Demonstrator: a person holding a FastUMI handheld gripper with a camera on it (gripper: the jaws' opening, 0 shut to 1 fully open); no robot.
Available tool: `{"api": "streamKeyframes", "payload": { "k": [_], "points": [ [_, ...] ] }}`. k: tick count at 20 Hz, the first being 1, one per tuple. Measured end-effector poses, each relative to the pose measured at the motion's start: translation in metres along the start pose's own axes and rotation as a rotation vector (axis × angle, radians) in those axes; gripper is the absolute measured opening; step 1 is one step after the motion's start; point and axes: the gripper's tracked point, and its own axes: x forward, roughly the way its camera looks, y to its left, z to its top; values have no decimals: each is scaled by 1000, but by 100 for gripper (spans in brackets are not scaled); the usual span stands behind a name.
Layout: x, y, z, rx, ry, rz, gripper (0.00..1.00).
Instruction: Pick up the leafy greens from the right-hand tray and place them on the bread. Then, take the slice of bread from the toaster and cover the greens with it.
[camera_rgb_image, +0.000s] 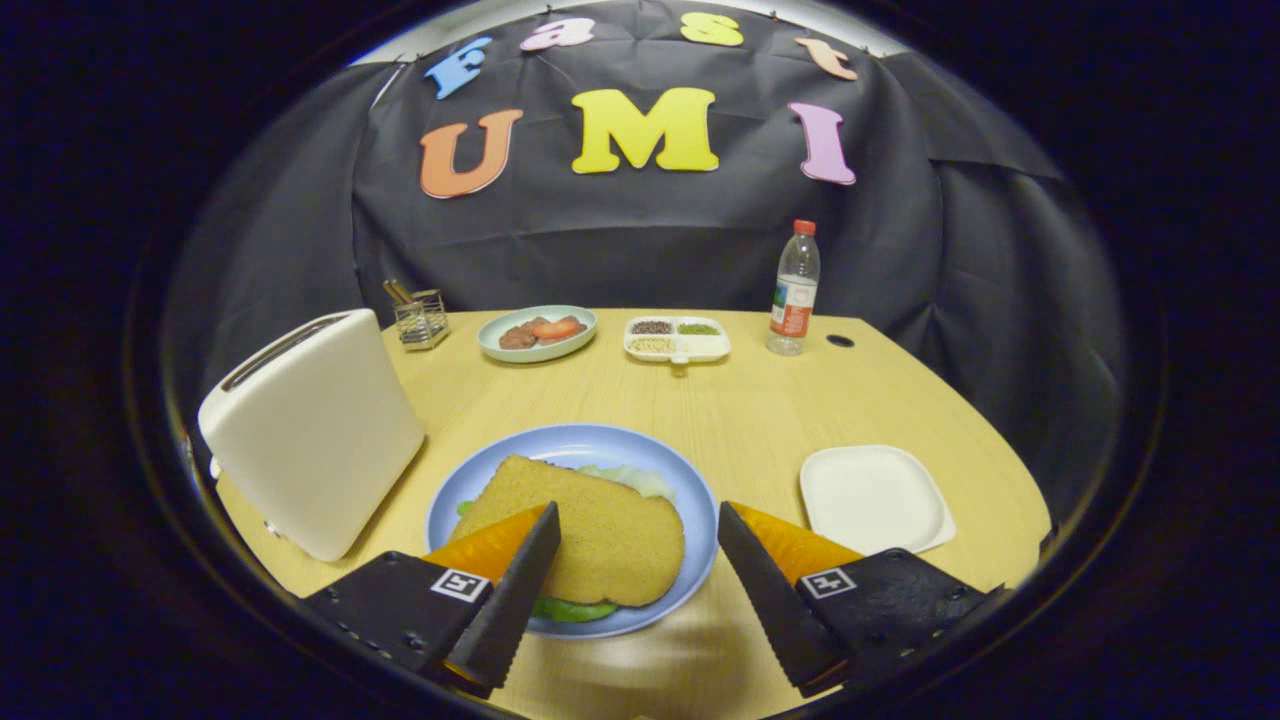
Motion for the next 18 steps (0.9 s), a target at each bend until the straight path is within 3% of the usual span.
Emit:
{"api": "streamKeyframes", "payload": {
  "k": [6, 12, 18],
  "points": [
    [-57, 7, 36, -9, -107, -12, 97],
    [-137, 3, 92, -32, -311, -68, 96],
    [-213, -23, 128, 33, -485, -80, 95]
  ]
}}
